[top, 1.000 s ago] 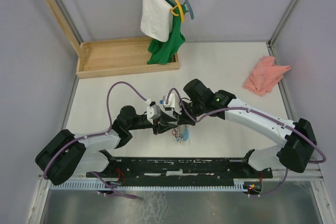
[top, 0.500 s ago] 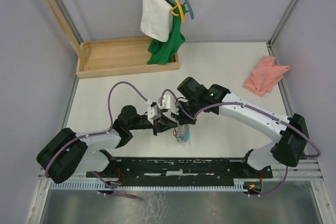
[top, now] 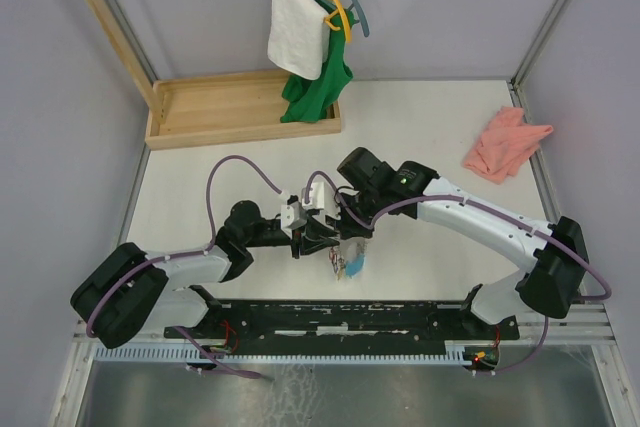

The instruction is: Put the keys on the keyring

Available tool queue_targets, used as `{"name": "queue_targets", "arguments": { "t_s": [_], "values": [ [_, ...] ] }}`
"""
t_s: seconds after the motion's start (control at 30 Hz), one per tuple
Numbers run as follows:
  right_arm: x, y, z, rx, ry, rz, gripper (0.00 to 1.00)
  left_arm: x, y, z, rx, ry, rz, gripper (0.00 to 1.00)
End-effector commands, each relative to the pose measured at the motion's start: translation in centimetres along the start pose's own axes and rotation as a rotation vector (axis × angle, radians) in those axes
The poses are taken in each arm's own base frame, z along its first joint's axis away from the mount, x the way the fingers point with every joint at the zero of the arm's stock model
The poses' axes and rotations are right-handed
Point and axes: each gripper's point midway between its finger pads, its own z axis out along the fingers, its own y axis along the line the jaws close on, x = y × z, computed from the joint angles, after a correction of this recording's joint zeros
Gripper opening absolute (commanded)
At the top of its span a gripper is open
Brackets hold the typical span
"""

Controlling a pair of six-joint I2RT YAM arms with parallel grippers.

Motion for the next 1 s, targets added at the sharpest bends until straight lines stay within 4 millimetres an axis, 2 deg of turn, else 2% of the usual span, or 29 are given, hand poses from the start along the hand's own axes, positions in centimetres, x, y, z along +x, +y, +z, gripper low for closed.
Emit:
{"name": "queue_targets", "arguments": {
  "t_s": [0.0, 0.27, 0.43, 0.6, 0.77, 0.87, 0.97],
  "values": [
    [-1.6, 0.3, 0.3, -0.005, -0.058, -0.063, 0.01, -3.2, 0.3, 0.6, 0.01, -0.087, 0.067, 0.33],
    [-1.5, 0.4, 0.7, -0.02, -0.057, -0.068, 0.01, -3.3, 0.2, 0.8, 0.025, -0.084, 0.058, 0.26],
    [-1.4, 0.4, 1.0, -0.026, -0.063, -0.075, 0.01, -3.2, 0.3, 1.0, 0.028, -0.078, 0.05, 0.03],
    [-1.1, 0.1, 0.6, 0.019, -0.095, -0.066, 0.04, -3.3, 0.7, 0.7, -0.012, -0.099, 0.059, 0.03],
    [-1.7, -0.1, -1.0, 0.035, -0.3, -0.029, 0.18, -3.8, 1.0, 0.1, -0.068, -0.141, 0.066, 0.03],
    [-2.0, -0.3, -2.1, 0.064, -0.423, -0.006, 0.19, -4.1, 0.9, -0.3, -0.086, -0.171, 0.061, 0.03],
    [-1.8, -0.6, -2.2, 0.093, -0.503, 0.005, 0.2, -4.3, 1.0, -0.5, -0.101, -0.193, 0.06, 0.03]
  ]
}}
